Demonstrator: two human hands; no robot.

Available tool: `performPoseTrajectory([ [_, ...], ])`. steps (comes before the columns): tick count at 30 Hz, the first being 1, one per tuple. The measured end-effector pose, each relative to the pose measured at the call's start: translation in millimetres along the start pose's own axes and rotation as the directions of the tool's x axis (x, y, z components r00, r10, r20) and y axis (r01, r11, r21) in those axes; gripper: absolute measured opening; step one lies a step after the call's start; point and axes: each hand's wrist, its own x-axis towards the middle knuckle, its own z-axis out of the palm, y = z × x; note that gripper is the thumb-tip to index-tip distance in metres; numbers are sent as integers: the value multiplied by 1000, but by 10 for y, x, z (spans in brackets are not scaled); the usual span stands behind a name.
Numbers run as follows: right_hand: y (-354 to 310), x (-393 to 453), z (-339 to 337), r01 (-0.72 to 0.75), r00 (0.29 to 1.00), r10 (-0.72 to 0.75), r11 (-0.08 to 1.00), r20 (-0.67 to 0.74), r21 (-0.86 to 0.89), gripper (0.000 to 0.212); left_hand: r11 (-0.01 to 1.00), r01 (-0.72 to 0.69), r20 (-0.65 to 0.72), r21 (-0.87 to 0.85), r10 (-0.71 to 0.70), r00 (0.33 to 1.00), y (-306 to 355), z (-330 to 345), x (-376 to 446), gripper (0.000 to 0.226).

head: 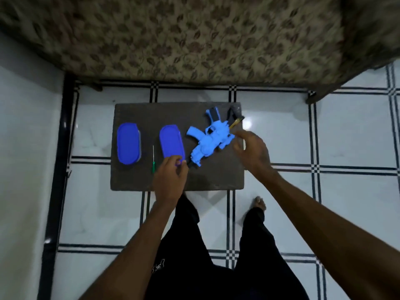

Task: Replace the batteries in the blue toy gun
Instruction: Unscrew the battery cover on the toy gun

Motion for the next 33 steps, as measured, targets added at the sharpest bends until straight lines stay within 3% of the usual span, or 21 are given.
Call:
performPoseTrajectory([
  [8,434,120,-1550,347,938,-337,923,81,-170,50,998,-64,-94,9,65,993,1609,175,-336,27],
  [16,697,364,-2347,476,879,-471,858,72,-194,60,999,-36,-195,26,40,980,2642,278,-356,20],
  [24,558,963,-2492,626,778,-621,751,98,-211,53,996,92,-246,21,-84,966,2791,400,-39,24],
  [33,-47,1958,-2127,827,562,-752,506,344,-247,51,921,376,-349,-99,-386,854,2588,553,424,30],
])
